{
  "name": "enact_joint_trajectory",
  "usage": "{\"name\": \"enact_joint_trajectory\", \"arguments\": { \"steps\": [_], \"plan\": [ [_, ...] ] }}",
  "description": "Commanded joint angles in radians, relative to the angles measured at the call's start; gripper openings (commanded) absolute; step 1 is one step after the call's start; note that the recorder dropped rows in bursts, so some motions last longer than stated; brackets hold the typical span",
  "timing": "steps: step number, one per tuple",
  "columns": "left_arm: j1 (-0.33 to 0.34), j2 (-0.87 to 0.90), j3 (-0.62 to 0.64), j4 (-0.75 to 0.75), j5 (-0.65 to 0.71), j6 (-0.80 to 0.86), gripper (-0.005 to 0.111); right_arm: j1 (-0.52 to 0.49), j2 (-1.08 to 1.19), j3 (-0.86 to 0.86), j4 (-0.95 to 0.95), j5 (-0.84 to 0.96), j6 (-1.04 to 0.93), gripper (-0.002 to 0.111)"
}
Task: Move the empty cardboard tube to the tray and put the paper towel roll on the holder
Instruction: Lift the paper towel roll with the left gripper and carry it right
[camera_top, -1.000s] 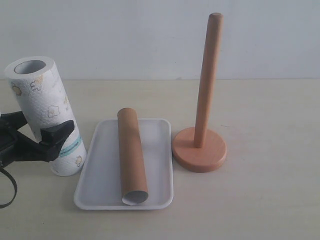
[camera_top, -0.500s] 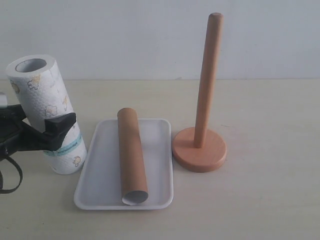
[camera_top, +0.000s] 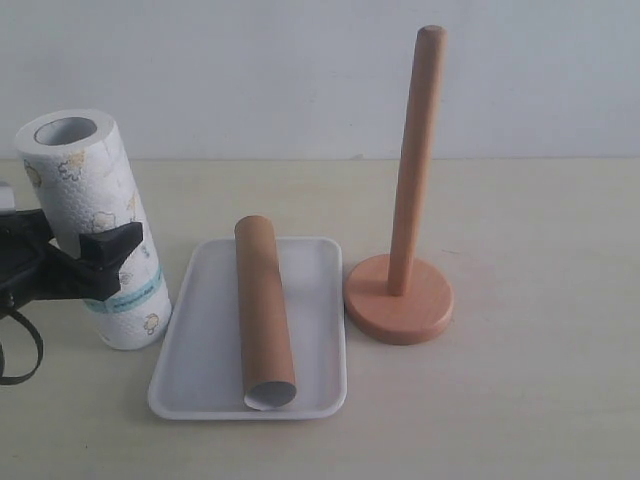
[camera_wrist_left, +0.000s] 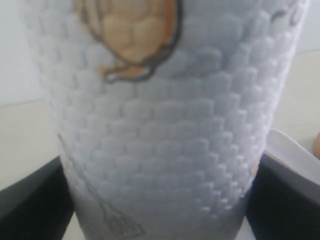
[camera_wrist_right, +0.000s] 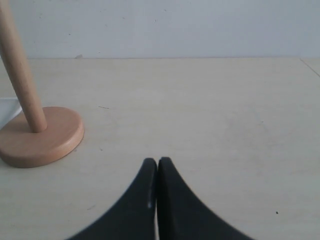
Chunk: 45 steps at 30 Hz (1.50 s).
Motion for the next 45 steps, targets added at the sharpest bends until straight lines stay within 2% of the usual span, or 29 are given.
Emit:
{"name": "enact_joint_trajectory", "arguments": {
  "steps": [1,10,14,22,27,33,42,45],
  "plan": [
    [0.000,-0.087,-0.005,0.004,-0.014,-0.044,0.004,-0.004,-0.005,-0.001,-0.002,-0.008,-0.004,0.000],
    [0.000,-0.308,-0.018,0.021,0.093,-0.151,0.004,-0.004,-0.005,-0.001,-0.002,-0.008,-0.004,0.000],
    [0.000,-0.415,-0.073,0.097,0.212,-0.266,0.004,-0.004,-0.005,-0.001,-0.002,-0.008,-0.004,0.000],
    [0.000,-0.592,-0.217,0.287,0.349,-0.544,0.004,-0.004,-0.005,-0.001,-0.002,-0.008,-0.004,0.000],
    [0.000,-0.653,-0.283,0.300,0.277,-0.644,0.004,-0.004,-0.005,-0.001,-0.002,-0.008,-0.004,0.000],
    [0.000,-0.660,-0.373,0.389,0.122,-0.788,0.004,-0.004,-0.005,-0.001,-0.002,-0.008,-0.004,0.000],
    [0.000,-0.658,-0.492,0.504,0.134,-0.884,0.004,-0.004,-0.005,-0.001,-0.002,-0.008,-0.004,0.000],
    [-0.030,-0.658,-0.514,0.527,0.166,-0.902,0.004,-0.004,-0.005,-0.001,-0.002,-0.008,-0.004,0.000]
  ]
}}
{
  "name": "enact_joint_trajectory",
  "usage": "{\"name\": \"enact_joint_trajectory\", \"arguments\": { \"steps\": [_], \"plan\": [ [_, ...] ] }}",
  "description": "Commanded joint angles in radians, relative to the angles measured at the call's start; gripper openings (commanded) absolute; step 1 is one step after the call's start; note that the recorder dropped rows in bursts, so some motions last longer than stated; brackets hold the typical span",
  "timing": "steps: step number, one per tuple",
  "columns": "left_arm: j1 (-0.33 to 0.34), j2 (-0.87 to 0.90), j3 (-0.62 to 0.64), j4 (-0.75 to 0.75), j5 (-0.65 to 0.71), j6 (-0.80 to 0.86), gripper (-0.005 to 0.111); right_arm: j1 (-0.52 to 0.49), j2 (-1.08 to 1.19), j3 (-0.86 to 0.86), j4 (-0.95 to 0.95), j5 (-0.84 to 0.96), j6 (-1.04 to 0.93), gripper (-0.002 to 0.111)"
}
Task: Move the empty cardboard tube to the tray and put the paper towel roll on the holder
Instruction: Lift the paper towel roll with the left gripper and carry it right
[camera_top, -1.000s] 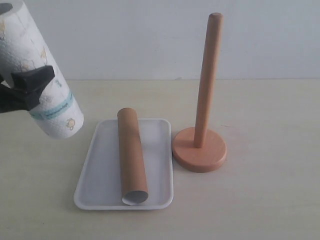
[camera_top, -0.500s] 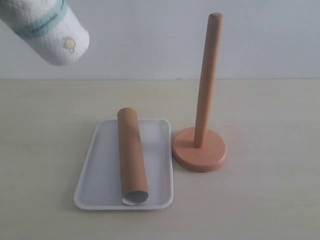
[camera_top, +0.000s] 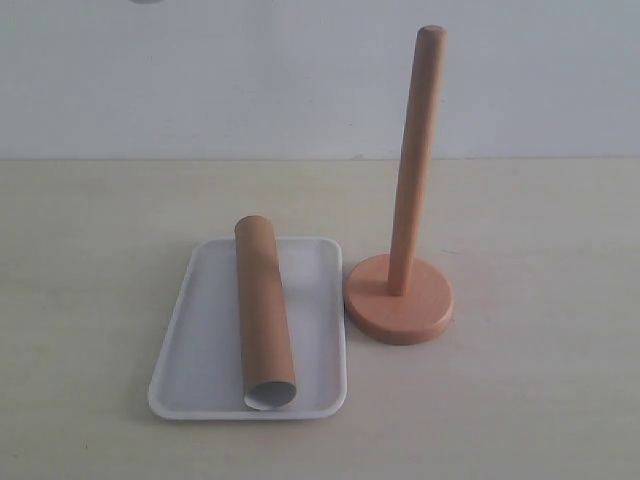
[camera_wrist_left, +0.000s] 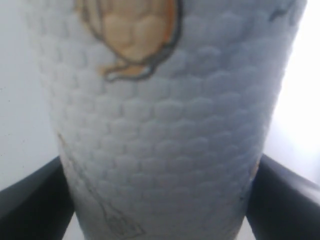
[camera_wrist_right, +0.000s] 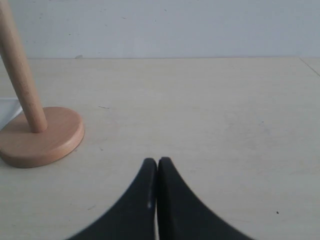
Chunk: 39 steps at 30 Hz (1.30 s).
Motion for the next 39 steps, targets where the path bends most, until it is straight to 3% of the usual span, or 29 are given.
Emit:
{"name": "enact_joint_trajectory", "arguments": {
  "steps": [1,23,31,39],
  "plan": [
    [-0.044,-0.009,-0.040,0.023,0.024,-0.036,0.004,-0.004,-0.005,-0.001,-0.003,-0.008,-0.004,0.000],
    [-0.501,0.223,-0.317,0.023,0.335,0.105,0.004,-0.004,-0.005,-0.001,-0.003,-0.008,-0.004,0.000],
    [-0.574,0.316,-0.453,0.025,0.577,0.121,0.004,-0.004,-0.005,-0.001,-0.003,-0.008,-0.004,0.000],
    [-0.581,0.438,-0.519,-0.011,0.547,0.124,0.004,-0.004,-0.005,-0.001,-0.003,-0.008,-0.004,0.000]
  ]
}}
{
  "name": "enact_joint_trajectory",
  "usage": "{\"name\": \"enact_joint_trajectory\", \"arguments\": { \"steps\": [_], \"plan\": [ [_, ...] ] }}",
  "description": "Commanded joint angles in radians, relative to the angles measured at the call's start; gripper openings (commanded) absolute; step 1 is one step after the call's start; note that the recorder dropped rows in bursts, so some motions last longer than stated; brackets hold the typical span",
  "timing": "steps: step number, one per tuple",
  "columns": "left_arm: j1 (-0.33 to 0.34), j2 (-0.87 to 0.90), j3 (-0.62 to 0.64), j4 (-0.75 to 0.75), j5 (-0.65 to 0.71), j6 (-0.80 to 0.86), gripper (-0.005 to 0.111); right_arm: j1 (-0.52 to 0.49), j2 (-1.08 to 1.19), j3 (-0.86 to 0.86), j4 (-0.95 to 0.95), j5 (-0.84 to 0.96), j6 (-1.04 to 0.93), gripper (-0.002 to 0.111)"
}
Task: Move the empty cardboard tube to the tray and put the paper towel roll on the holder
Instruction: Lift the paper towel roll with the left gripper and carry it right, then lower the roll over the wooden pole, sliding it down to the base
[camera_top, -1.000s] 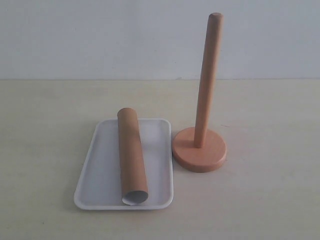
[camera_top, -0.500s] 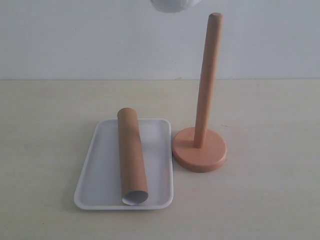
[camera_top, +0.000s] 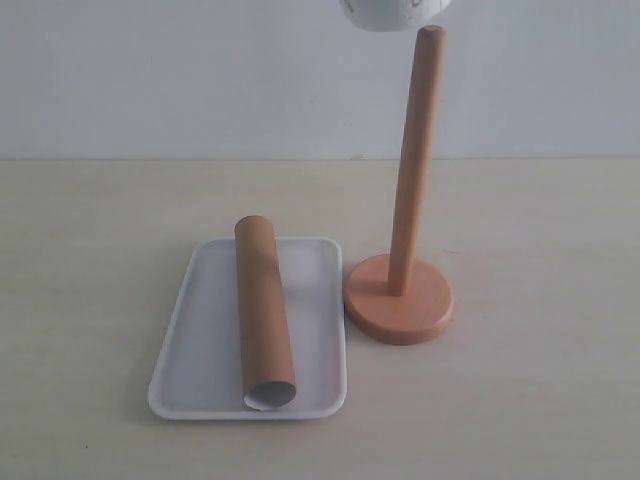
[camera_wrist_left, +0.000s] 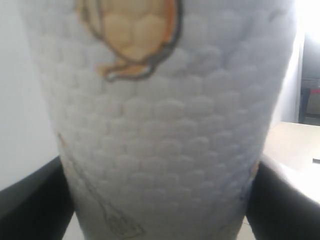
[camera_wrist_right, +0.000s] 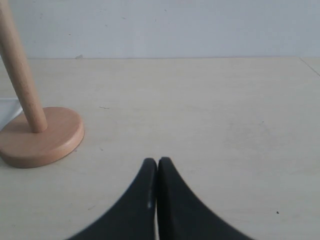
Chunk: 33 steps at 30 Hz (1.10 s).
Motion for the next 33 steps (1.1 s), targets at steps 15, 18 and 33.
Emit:
{"name": "enact_joint_trajectory", "arguments": {
  "steps": [15,18,33],
  "plan": [
    [-0.010,0.166,-0.065,-0.033,-0.053,0.079,0.004,-0.004,-0.005,-0.001,-0.005,-0.004,-0.004,0.000],
    [-0.010,0.185,-0.065,-0.033,-0.048,0.079,0.004,-0.004,-0.005,-0.001,-0.005,-0.004,-0.004,0.000],
    [-0.010,0.312,-0.063,-0.033,-0.046,0.049,0.004,-0.004,-0.005,-0.001,-0.005,-0.004,-0.004,0.000]
  ]
}}
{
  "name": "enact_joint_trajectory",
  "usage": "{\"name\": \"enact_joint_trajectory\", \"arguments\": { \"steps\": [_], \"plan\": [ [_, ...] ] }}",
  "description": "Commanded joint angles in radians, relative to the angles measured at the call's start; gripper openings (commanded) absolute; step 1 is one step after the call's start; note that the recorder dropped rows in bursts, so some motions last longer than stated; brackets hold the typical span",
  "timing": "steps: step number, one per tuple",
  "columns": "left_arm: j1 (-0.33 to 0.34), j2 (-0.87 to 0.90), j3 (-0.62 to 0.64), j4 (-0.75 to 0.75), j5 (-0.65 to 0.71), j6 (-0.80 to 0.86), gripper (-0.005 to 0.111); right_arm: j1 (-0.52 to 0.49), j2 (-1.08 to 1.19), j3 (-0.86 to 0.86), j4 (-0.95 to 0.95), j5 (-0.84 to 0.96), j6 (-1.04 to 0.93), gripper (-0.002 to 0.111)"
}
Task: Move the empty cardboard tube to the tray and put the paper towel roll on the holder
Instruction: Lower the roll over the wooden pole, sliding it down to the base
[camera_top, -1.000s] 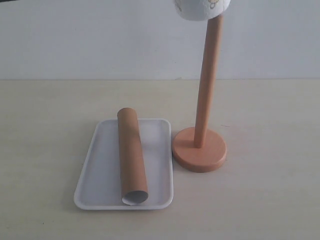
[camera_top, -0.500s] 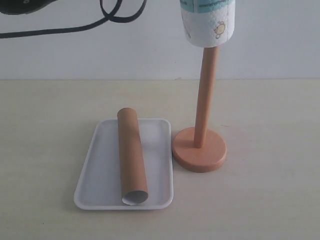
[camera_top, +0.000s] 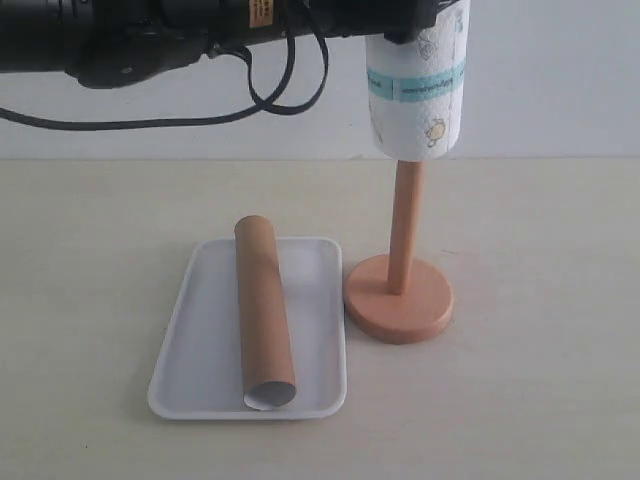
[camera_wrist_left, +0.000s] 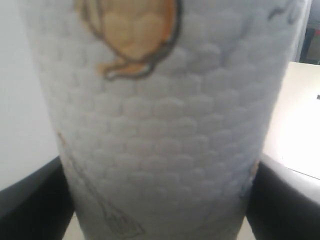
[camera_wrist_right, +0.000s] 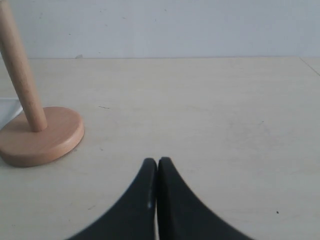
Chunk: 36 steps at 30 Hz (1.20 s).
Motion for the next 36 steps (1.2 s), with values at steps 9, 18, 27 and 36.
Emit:
{"name": "enact_joint_trajectory", "arguments": {
  "steps": [9,18,27,36],
  "plan": [
    [-0.005,0.047,0.043,-0.017,0.006,-0.005,0.004,-0.004,-0.005,-0.001,-0.005,-0.004,-0.004,0.000],
    [-0.005,0.121,0.043,-0.017,-0.012,-0.005,0.004,-0.004,-0.005,-0.001,-0.005,-0.004,-0.004,0.000],
    [-0.005,0.223,0.043,-0.017,-0.046,-0.005,0.026,-0.004,-0.005,-0.001,-0.005,-0.004,-0.004,0.000],
    [-0.005,0.264,0.043,0.018,-0.111,-0.037,0.063,-0.004,-0.005,-0.001,-0.005,-0.004,-0.004,0.000]
  ]
}}
